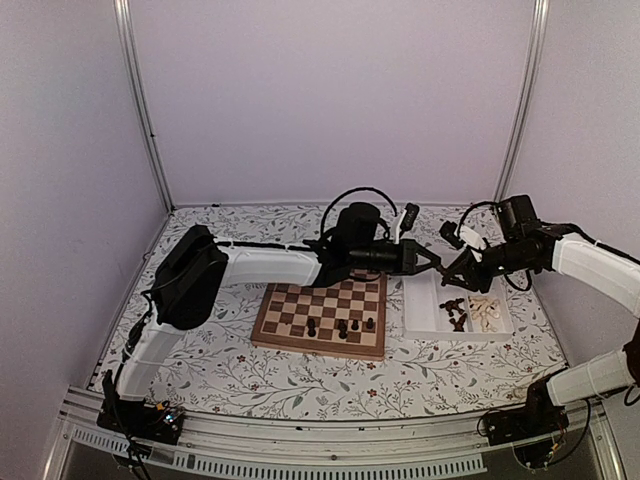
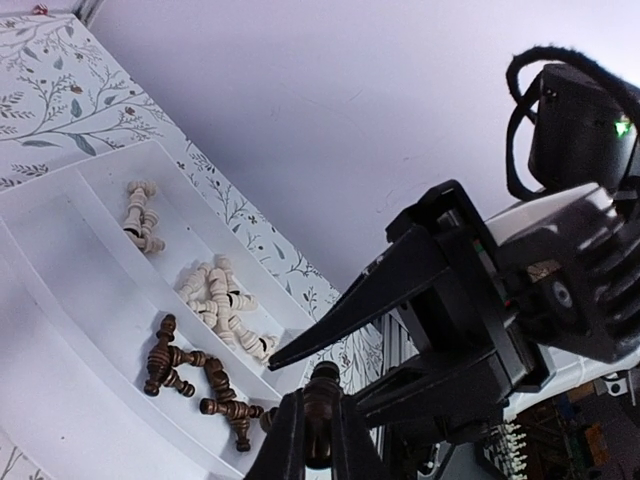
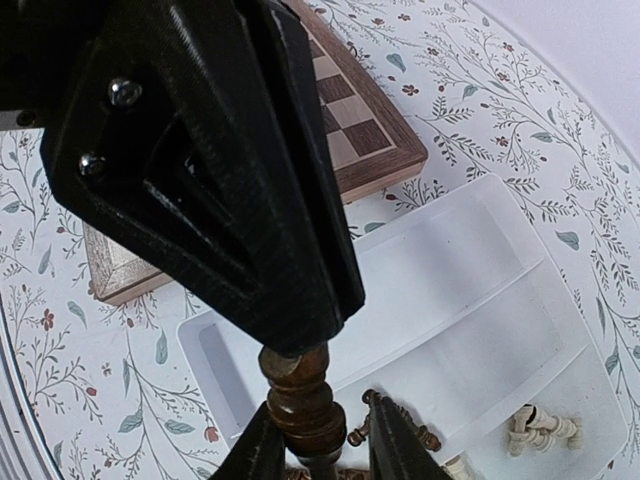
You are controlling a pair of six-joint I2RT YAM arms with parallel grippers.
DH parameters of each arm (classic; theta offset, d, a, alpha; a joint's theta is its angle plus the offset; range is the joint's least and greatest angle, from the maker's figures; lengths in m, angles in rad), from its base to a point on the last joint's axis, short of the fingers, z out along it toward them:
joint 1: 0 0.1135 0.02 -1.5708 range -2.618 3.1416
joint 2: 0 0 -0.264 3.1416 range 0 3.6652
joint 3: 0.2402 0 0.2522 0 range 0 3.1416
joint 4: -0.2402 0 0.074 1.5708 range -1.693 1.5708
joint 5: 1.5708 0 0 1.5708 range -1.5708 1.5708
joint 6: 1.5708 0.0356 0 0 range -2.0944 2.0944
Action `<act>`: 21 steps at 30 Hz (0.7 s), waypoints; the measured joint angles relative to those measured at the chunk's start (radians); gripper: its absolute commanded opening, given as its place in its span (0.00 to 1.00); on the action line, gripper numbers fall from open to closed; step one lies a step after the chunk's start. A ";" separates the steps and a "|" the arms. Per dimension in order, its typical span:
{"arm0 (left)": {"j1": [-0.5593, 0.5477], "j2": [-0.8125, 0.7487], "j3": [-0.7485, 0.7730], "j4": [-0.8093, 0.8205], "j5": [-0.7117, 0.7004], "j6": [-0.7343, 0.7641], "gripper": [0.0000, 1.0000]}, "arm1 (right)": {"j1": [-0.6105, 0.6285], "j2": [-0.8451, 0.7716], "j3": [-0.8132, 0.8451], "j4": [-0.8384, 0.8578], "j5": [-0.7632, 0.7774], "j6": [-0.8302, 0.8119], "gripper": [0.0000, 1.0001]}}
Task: Set up the chess pieces on the board
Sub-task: Pick up the chess piece from the storage box.
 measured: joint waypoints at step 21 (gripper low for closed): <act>0.007 -0.011 -0.066 0.042 -0.008 -0.018 0.00 | -0.060 0.006 -0.046 -0.010 -0.008 -0.015 0.11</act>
